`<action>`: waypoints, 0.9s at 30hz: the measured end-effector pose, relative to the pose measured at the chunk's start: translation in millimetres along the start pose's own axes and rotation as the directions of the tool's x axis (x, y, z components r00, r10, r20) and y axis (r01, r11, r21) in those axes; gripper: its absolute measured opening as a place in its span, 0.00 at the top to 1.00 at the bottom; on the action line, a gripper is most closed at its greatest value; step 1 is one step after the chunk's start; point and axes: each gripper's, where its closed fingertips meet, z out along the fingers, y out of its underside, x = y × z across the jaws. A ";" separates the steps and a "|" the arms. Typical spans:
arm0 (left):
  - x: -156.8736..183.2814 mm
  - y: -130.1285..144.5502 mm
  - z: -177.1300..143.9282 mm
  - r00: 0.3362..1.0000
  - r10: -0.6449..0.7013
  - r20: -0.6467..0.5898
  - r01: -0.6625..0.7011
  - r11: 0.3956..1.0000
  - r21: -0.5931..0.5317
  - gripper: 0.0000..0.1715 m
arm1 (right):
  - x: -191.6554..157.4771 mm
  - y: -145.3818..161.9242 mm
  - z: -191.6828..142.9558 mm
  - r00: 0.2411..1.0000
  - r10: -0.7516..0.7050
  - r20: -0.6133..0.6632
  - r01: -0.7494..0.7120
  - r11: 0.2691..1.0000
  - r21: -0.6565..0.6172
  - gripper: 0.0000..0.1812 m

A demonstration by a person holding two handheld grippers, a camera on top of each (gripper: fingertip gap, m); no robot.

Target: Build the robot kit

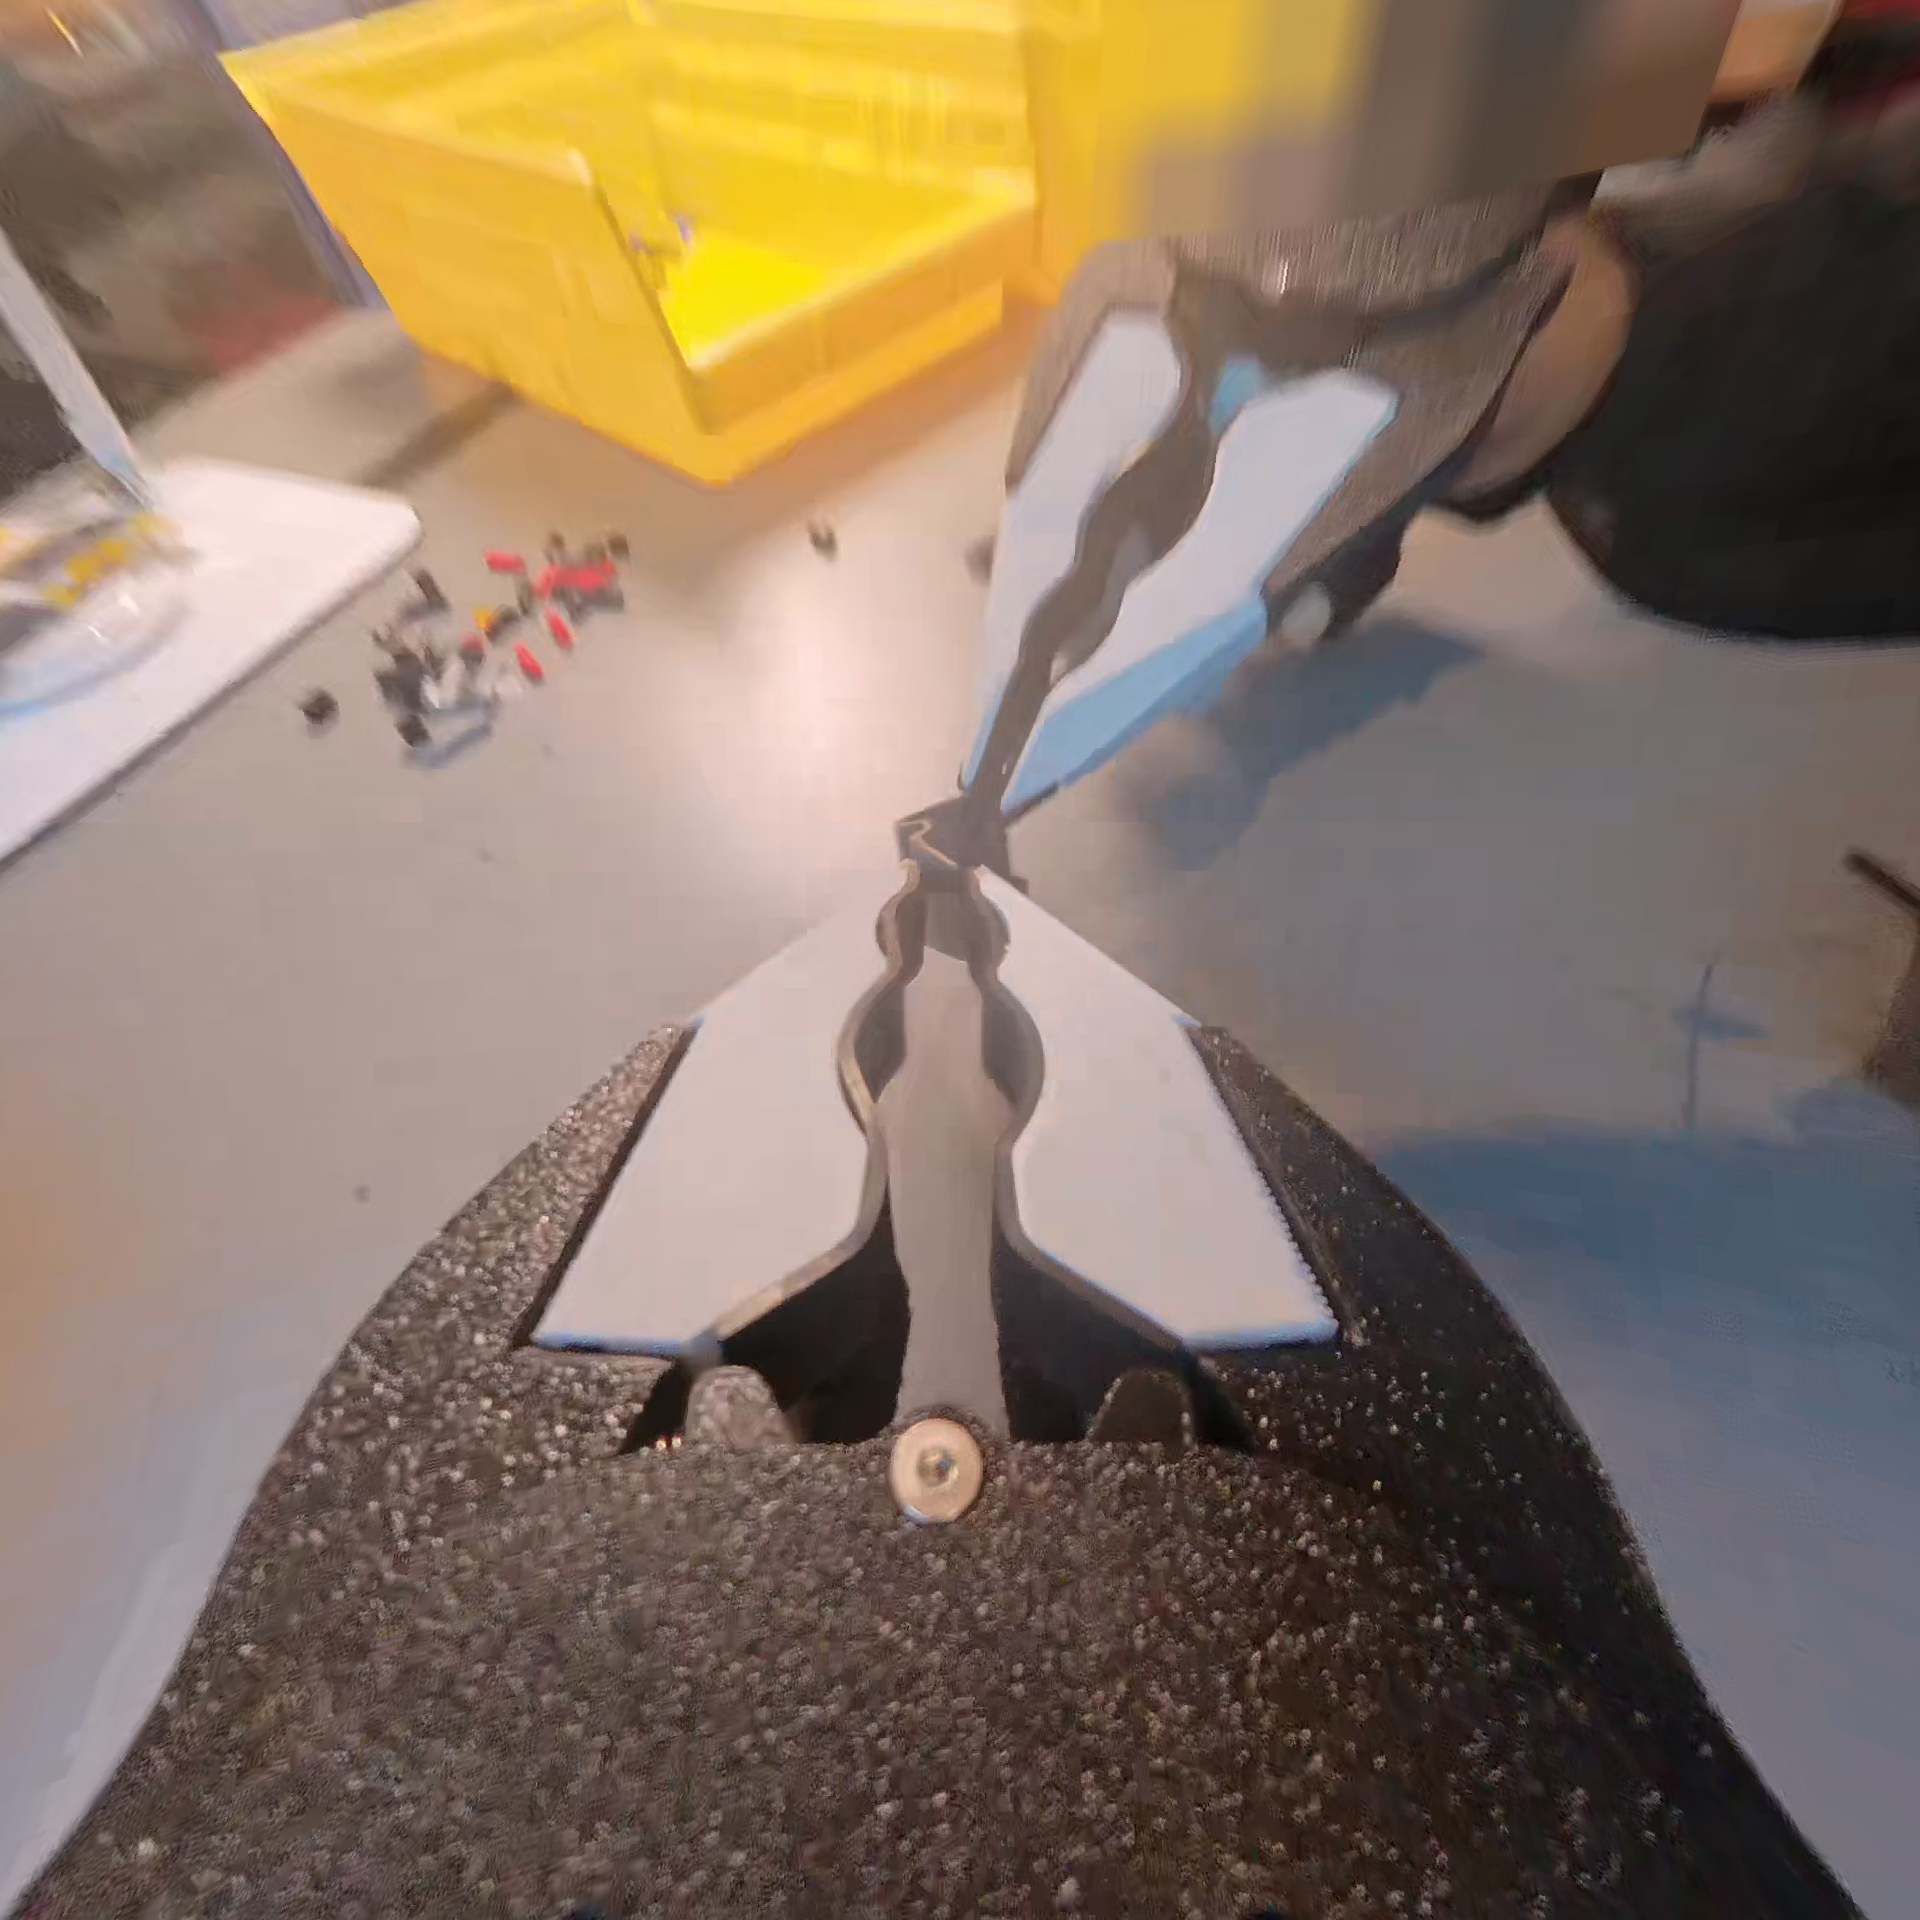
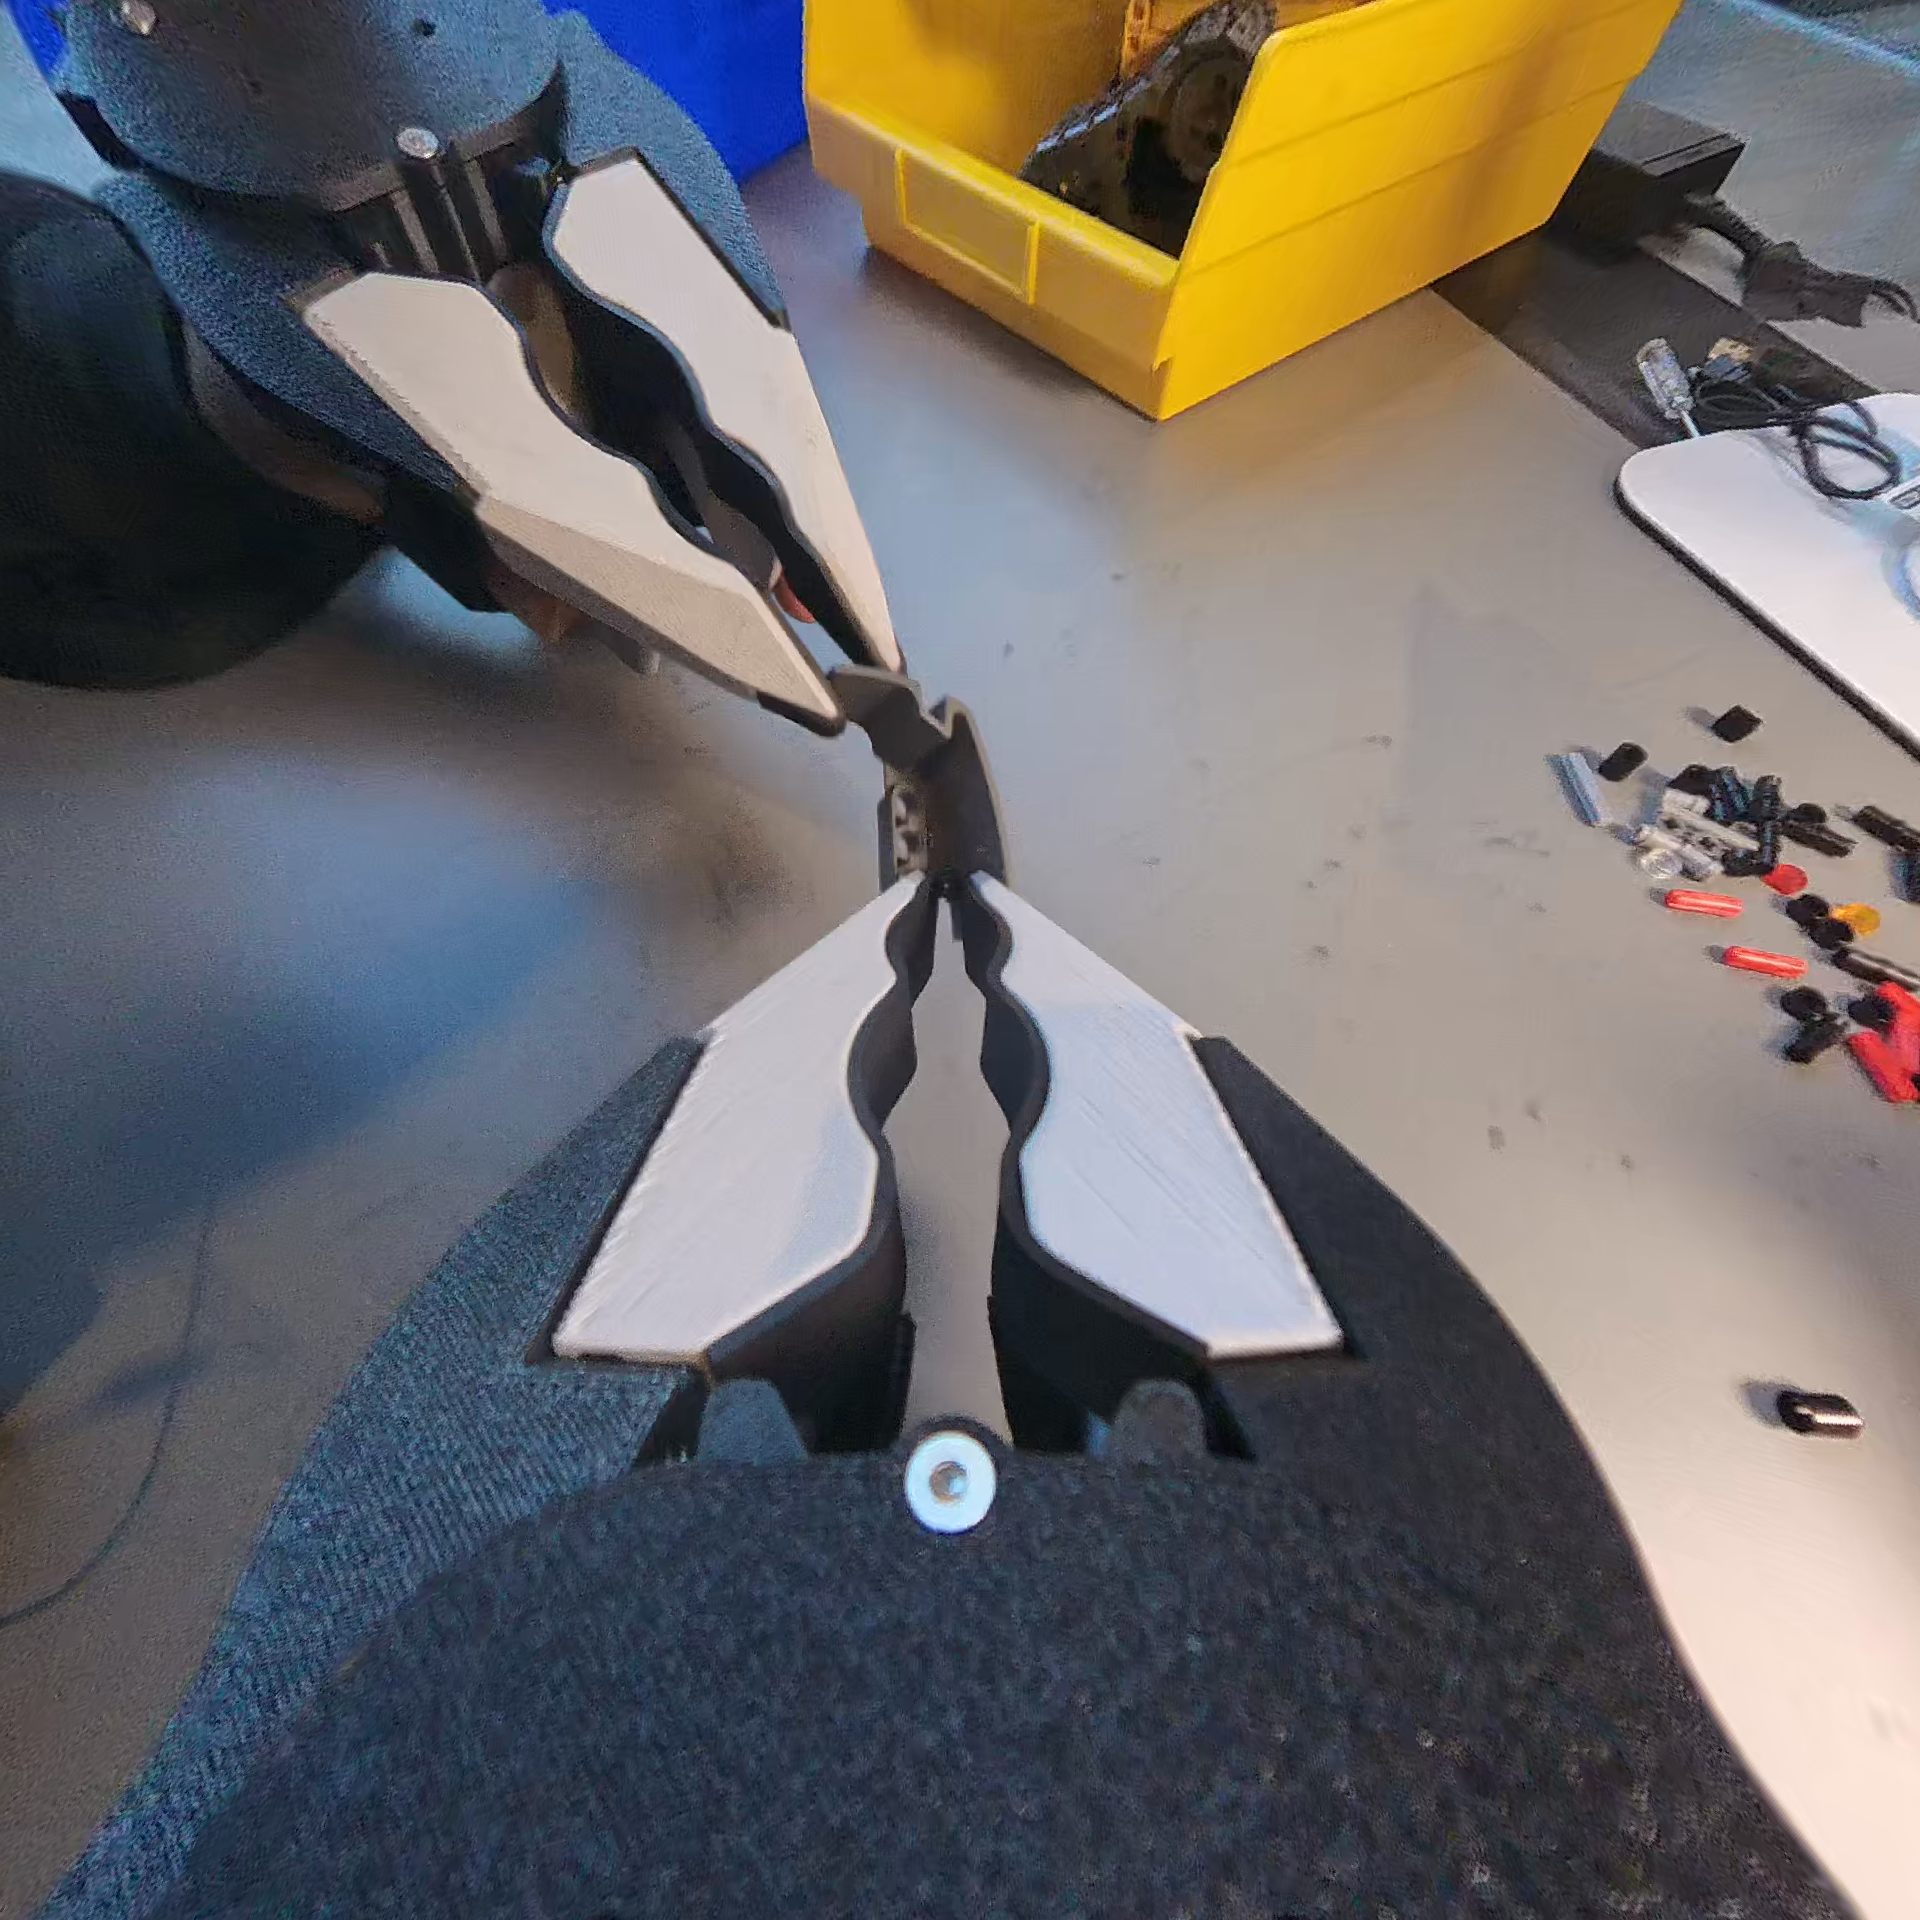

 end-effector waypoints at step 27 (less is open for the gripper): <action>28.5 48.7 8.6 0.994 0.092 -0.061 -0.106 0.950 -0.293 0.96 | -42.8 32.1 21.1 0.987 -0.124 0.099 0.148 0.946 -0.290 0.98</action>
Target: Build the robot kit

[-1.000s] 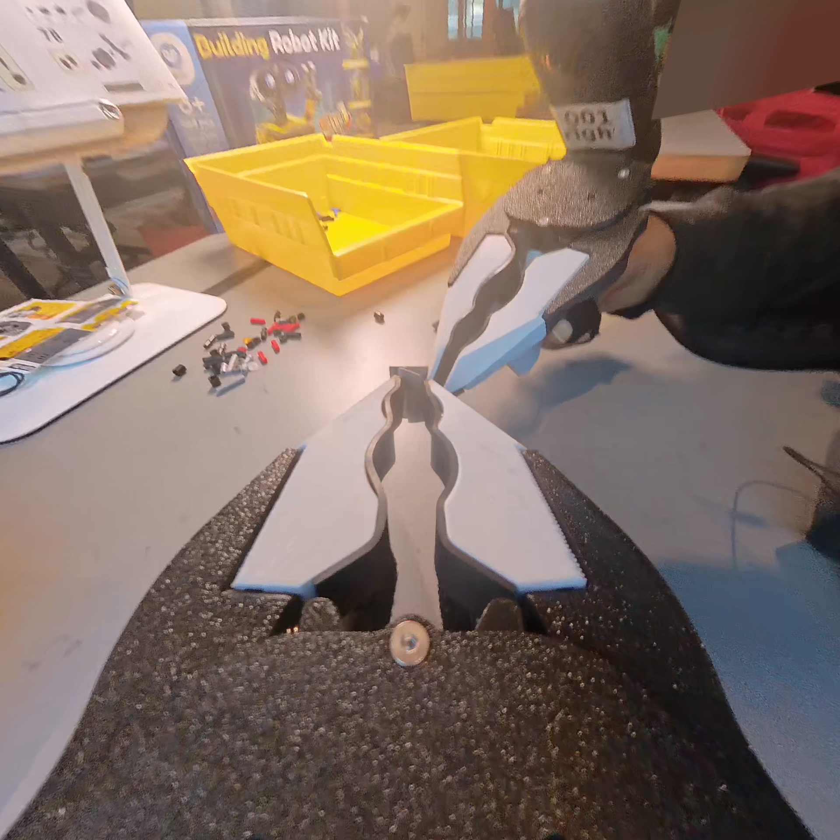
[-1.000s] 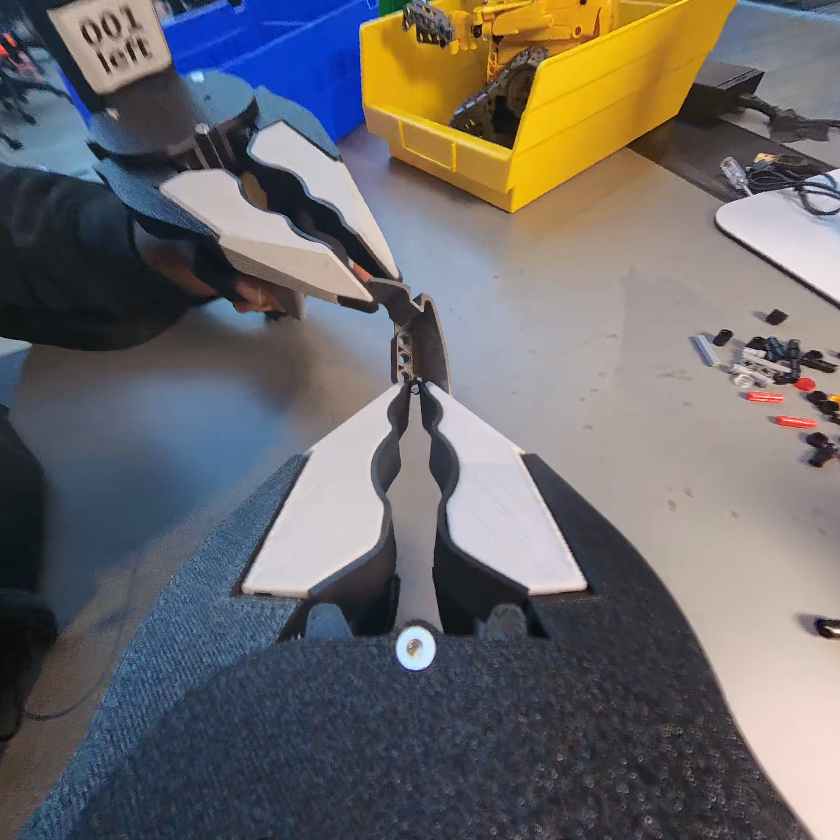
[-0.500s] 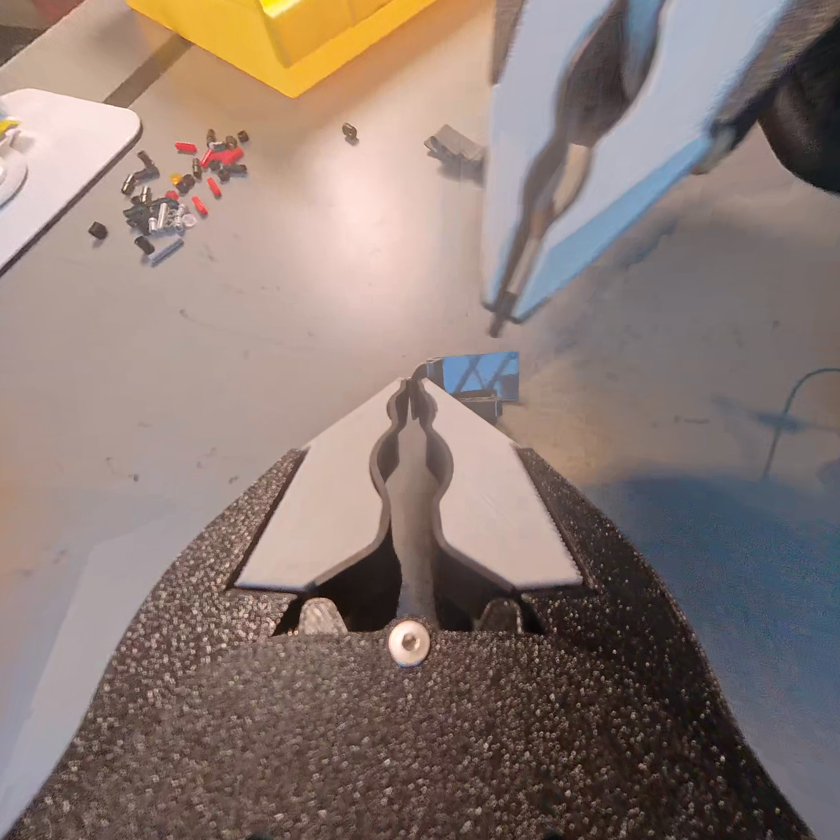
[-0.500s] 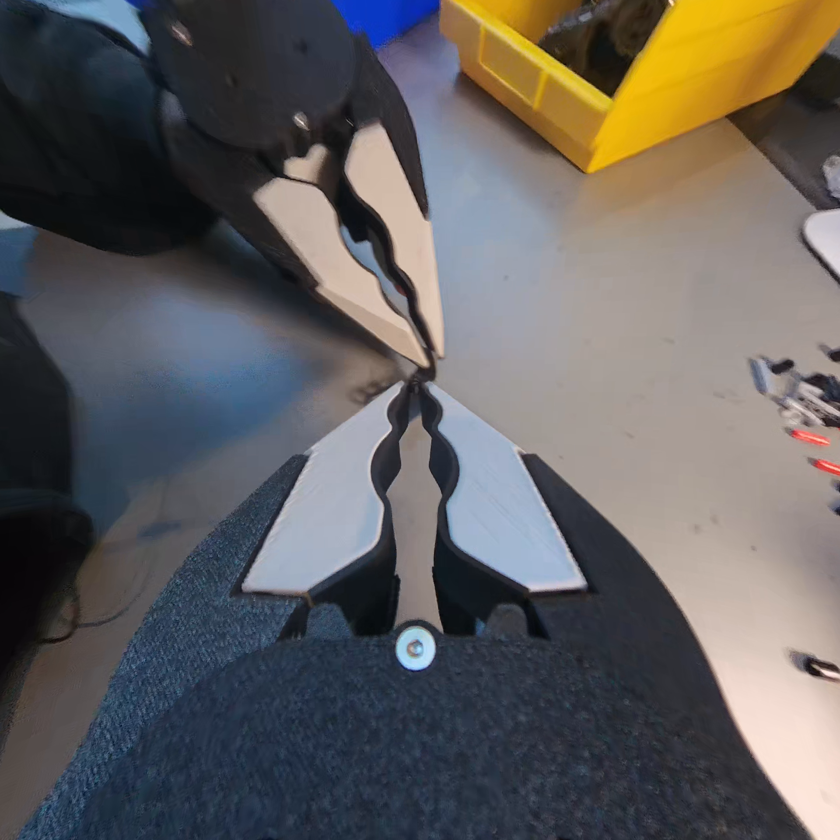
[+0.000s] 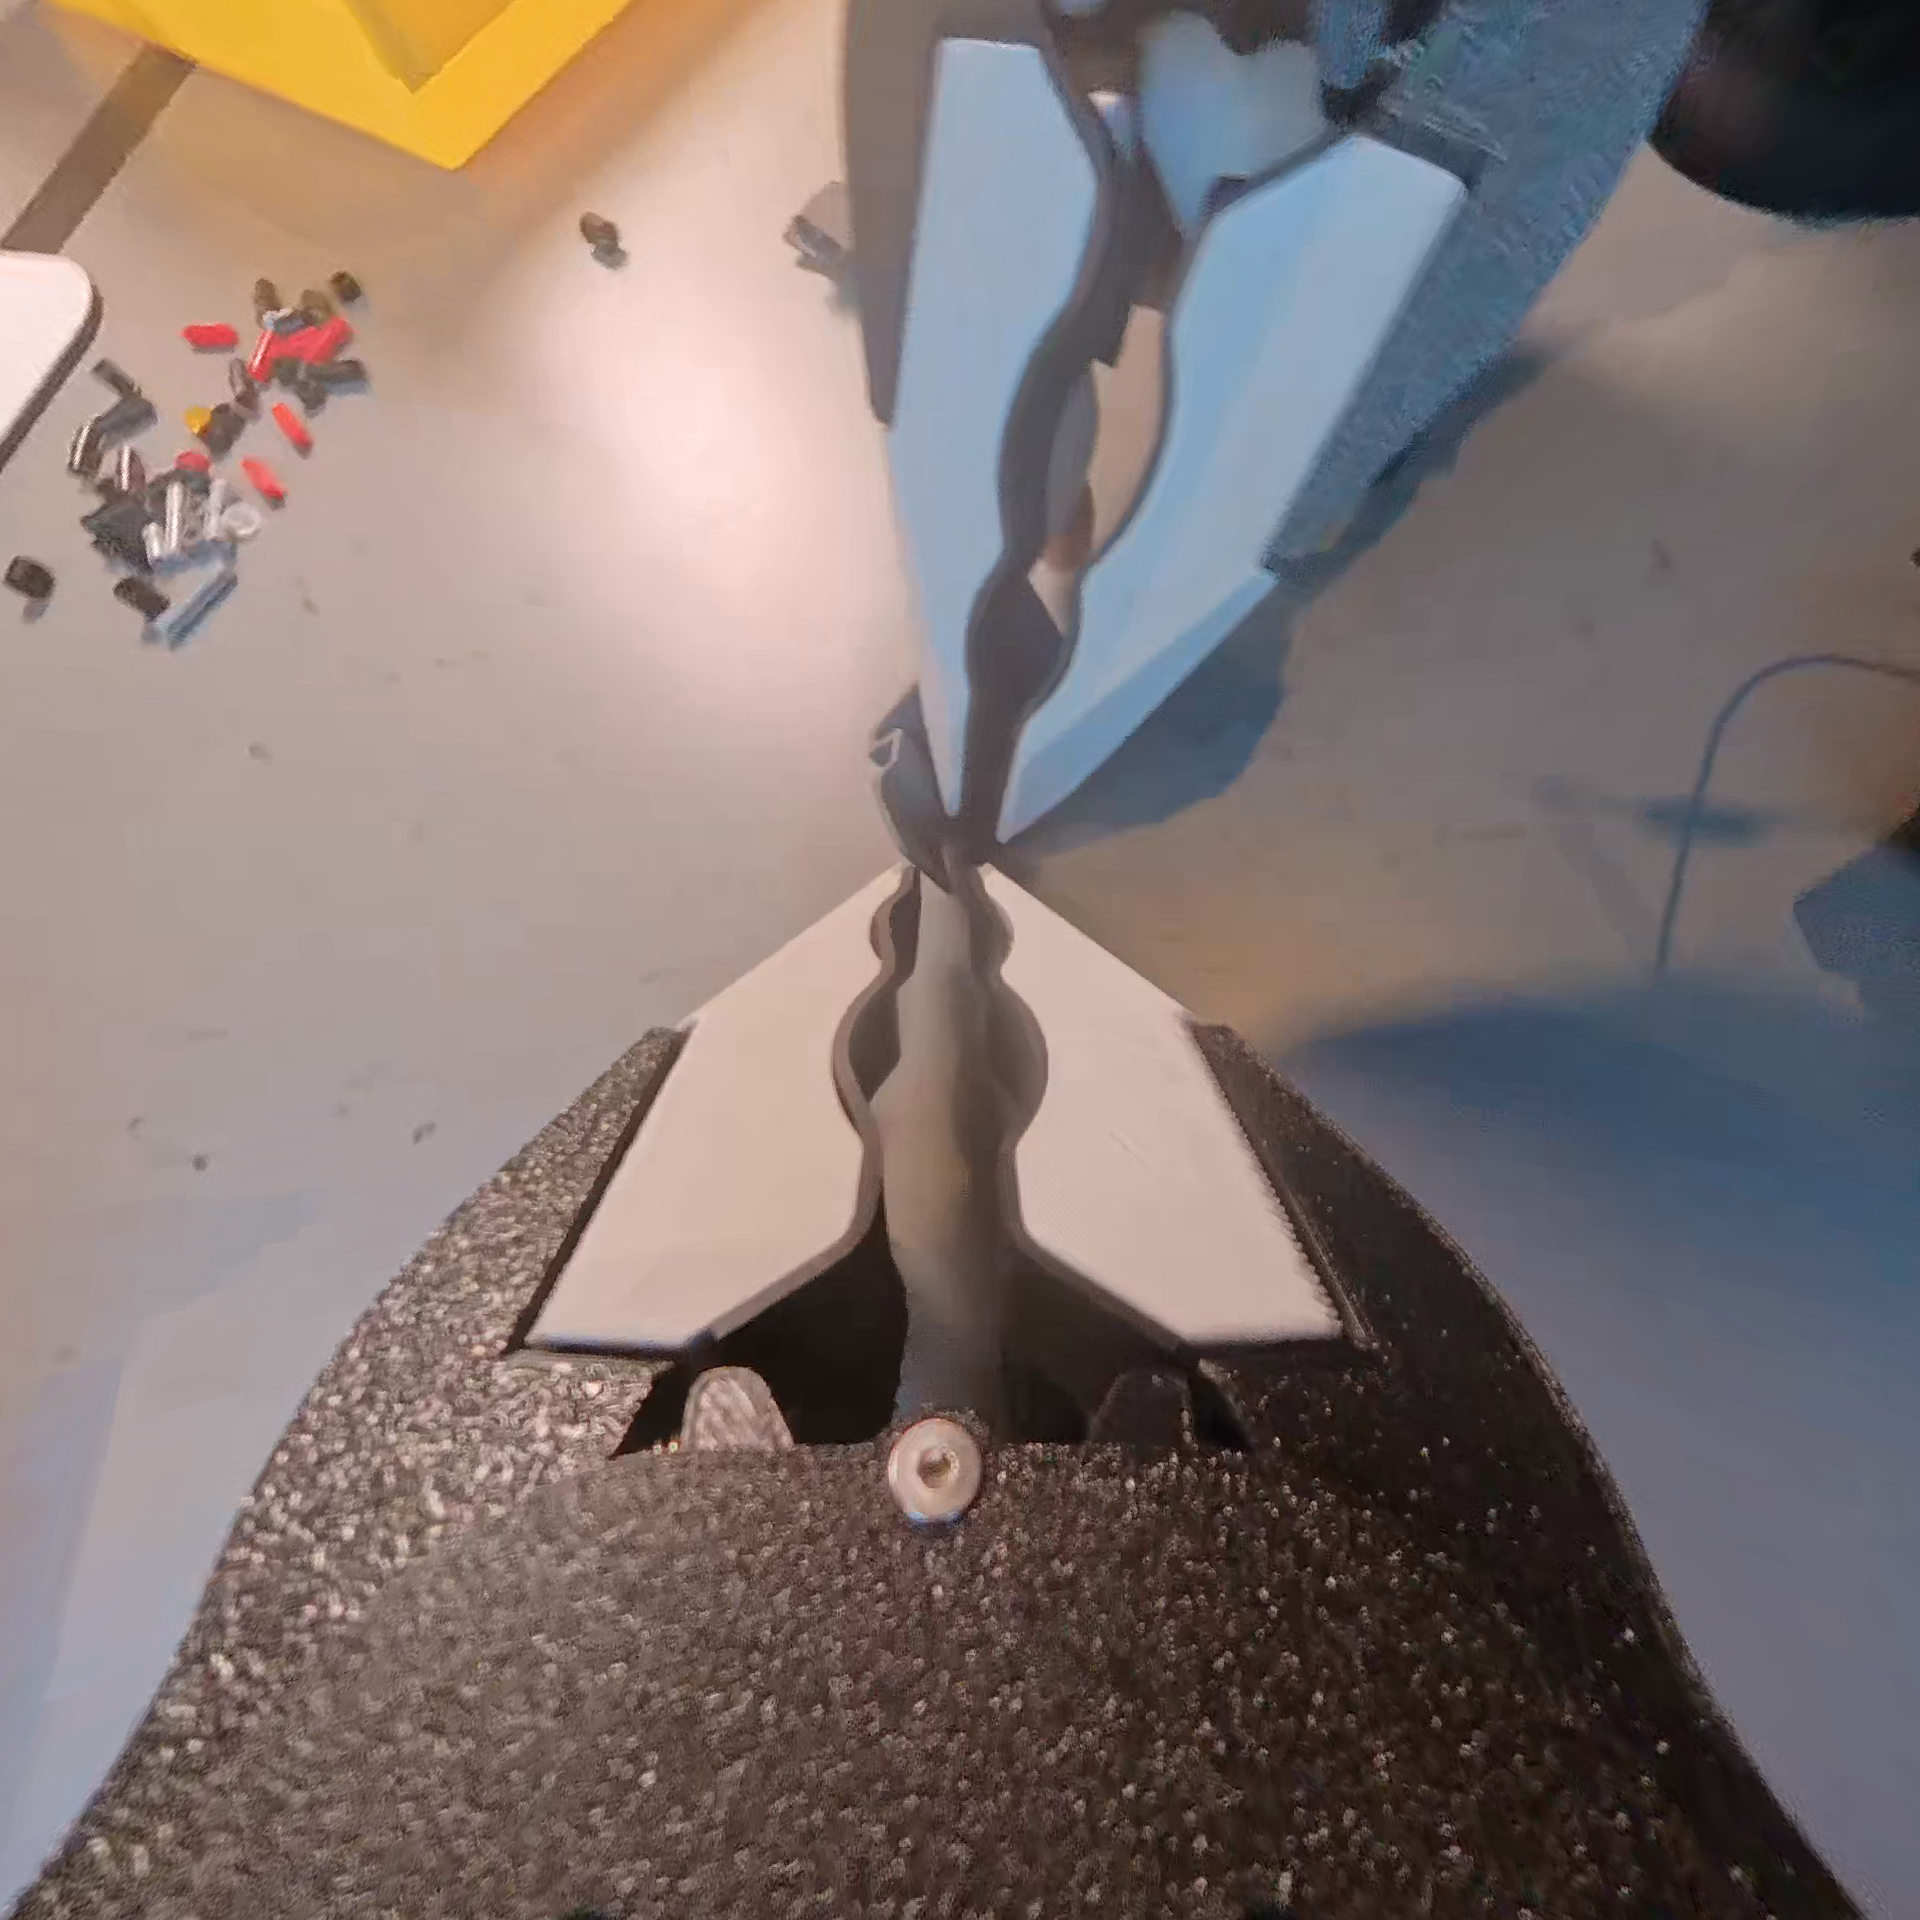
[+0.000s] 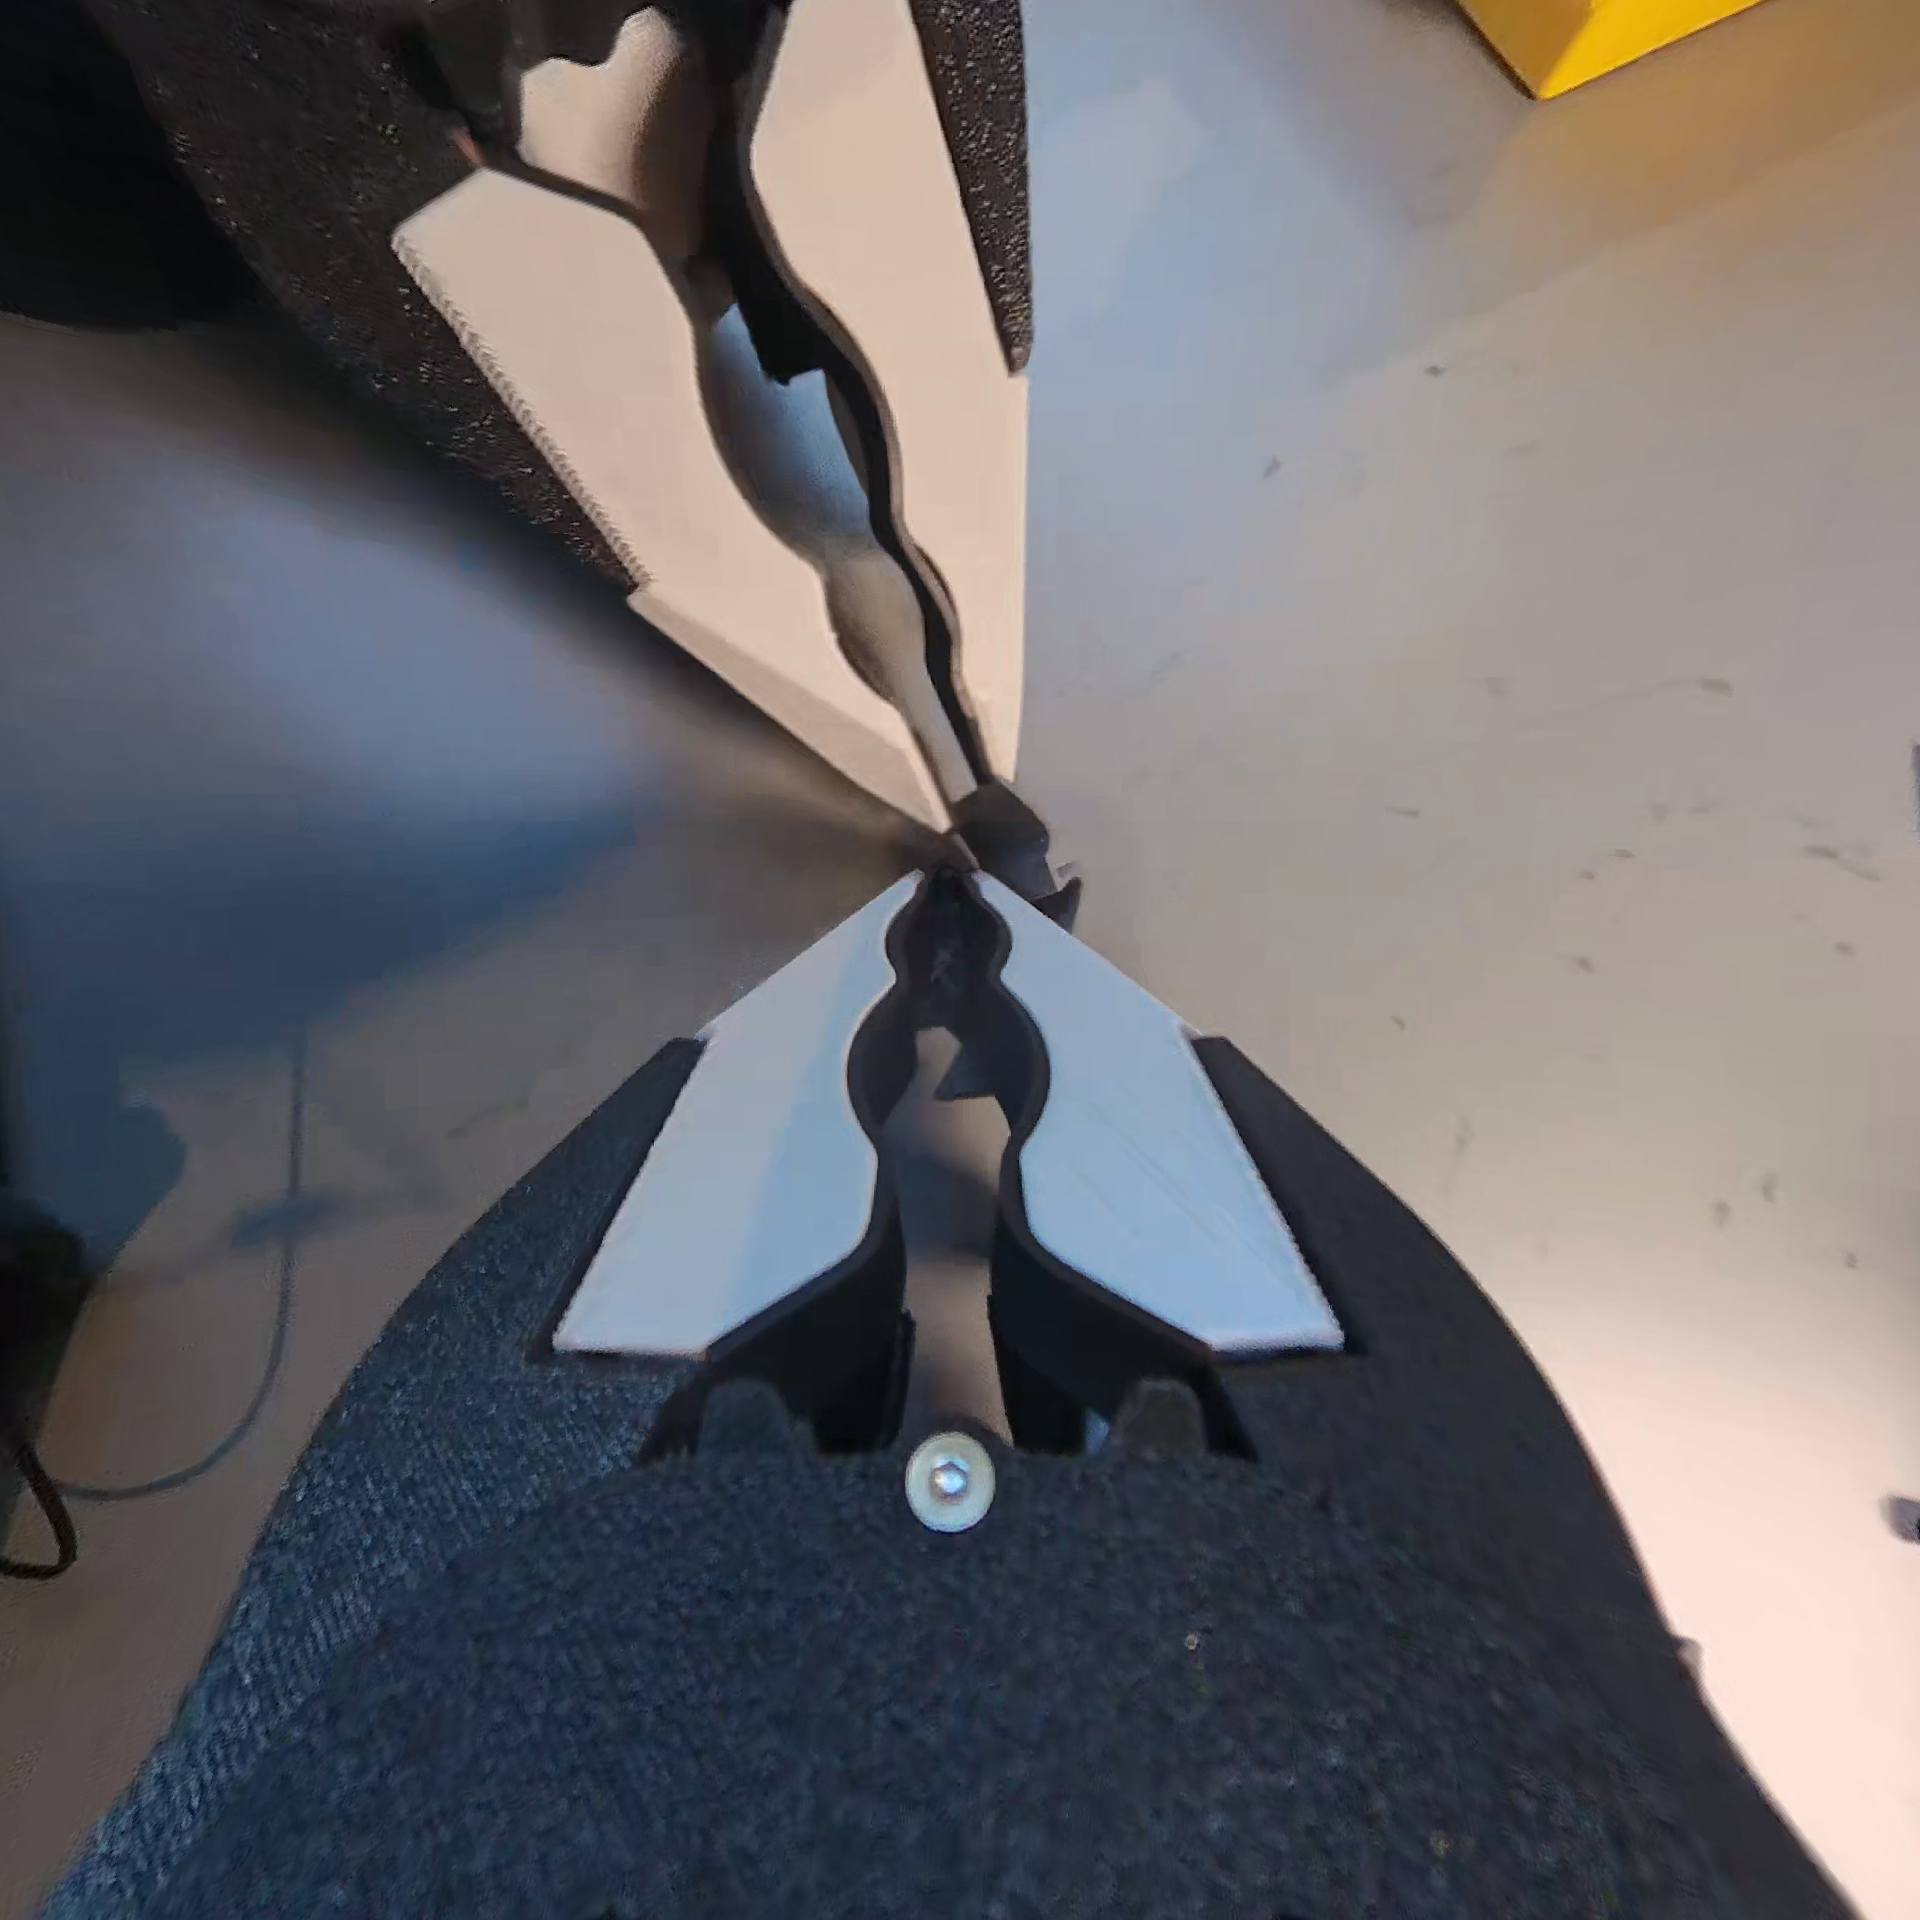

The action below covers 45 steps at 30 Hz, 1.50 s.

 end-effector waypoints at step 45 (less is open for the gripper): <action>-8.8 -22.5 13.5 0.811 -0.565 -0.154 0.567 0.823 -0.033 0.79 | 27.7 15.1 -44.4 0.995 -0.094 -0.019 0.095 0.995 0.042 0.98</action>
